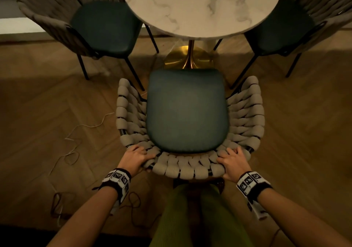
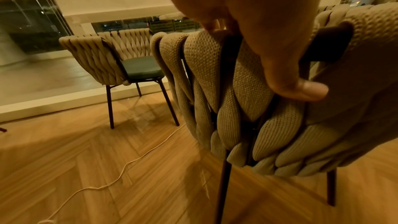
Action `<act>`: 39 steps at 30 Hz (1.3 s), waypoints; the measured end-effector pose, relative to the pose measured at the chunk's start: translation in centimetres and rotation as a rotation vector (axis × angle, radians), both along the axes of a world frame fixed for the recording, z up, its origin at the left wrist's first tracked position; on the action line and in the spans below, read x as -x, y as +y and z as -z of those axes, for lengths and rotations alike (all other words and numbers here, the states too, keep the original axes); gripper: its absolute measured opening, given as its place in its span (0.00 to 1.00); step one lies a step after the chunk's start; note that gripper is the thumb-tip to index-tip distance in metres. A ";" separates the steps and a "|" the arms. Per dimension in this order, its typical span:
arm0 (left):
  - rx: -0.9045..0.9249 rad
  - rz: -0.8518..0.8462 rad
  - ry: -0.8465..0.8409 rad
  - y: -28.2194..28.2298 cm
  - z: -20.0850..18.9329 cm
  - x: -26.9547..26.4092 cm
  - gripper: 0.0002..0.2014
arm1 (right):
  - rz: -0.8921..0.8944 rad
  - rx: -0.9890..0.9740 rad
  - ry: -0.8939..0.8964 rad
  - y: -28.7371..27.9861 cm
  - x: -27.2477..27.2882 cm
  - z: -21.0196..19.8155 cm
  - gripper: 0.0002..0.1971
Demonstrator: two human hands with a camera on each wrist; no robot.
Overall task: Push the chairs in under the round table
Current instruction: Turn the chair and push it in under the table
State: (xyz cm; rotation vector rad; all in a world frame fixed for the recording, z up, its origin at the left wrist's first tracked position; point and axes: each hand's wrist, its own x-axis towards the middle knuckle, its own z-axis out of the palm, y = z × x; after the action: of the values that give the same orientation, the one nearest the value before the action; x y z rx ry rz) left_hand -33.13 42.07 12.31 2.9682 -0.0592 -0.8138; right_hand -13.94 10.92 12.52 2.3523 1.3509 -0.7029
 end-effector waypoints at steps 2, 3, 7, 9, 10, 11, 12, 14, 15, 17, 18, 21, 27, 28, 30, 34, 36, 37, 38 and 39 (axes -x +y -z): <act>0.039 -0.001 -0.049 -0.3 0.4 0.6 0.19 | 0.011 0.009 0.010 0.0 0.4 0.5 0.22; 0.058 -0.043 -0.054 -0.4 0.6 0.7 0.21 | 0.021 0.006 0.008 0.0 0.4 0.5 0.23; -0.055 -0.111 -0.145 -2.0 1.1 0.9 0.18 | 0.061 -0.029 0.022 -0.4 0.5 0.3 0.28; -0.025 -0.077 0.031 -3.8 1.7 0.8 0.35 | 0.052 -0.032 0.057 -0.4 1.5 0.5 0.31; -0.007 -0.072 0.080 -4.7 1.9 0.5 0.40 | 0.053 -0.035 0.077 -0.2 1.9 0.5 0.31; -0.010 -0.059 0.094 -5.6 2.0 0.1 0.41 | 0.060 -0.037 0.087 0.0 2.2 0.6 0.30; -0.023 -0.064 0.098 -6.0 1.8 -0.6 0.39 | 0.075 -0.032 0.089 0.3 2.3 0.4 0.28; -0.054 -0.066 0.096 -6.2 1.7 -1.8 0.31 | 0.083 -0.009 0.082 0.7 1.7 0.3 0.24; -0.069 -0.068 0.102 -6.1 2.1 -1.8 0.28 | 0.072 0.004 0.090 0.8 1.3 0.2 0.23; -0.078 -0.083 0.131 -5.6 2.3 -2.1 0.27 | 0.063 0.005 0.089 1.1 0.6 0.0 0.22; -0.090 -0.083 0.119 -5.5 2.4 -2.3 0.27 | 0.059 0.007 0.082 1.2 0.3 0.0 0.22; -0.084 -0.099 0.101 -4.9 2.1 -3.8 0.26 | 0.070 0.015 0.055 2.0 -1.1 0.0 0.22; -0.078 -0.151 0.063 -3.0 1.8 -7.8 0.25 | 0.083 0.015 0.005 3.7 -4.8 0.2 0.19; -0.075 -0.163 0.057 -2.7 1.7 -8.5 0.25 | 0.083 0.013 0.004 4.0 -5.4 0.1 0.19; -0.071 -0.186 0.039 -2.2 1.5 -9.8 0.23 | 0.084 0.002 -0.010 4.4 -6.6 0.1 0.18; -0.079 -0.214 0.028 -1.8 1.2 -12.4 0.22 | 0.094 -0.008 -0.029 5.0 -8.9 0.1 0.17; -0.072 -0.223 0.029 -1.6 1.1 -13.5 0.22 | 0.099 -0.021 -0.034 5.3 -10.0 0.1 0.17; -0.070 -0.226 0.028 -1.5 1.1 -14.0 0.22 | 0.101 -0.023 -0.035 5.4 -10.6 0.2 0.17; -0.067 -0.227 0.027 -1.4 1.1 -14.5 0.22 | 0.100 -0.029 -0.036 5.5 -11.1 0.2 0.18; -0.066 -0.230 0.026 -1.4 1.1 -15.0 0.21 | 0.101 -0.033 -0.041 5.6 -11.7 0.3 0.17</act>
State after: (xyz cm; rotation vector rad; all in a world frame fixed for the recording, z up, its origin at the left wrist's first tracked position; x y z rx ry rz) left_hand -18.16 40.71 11.19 2.9488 0.3094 -0.8374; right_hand -2.28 16.51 12.19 2.4613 1.2436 -0.6618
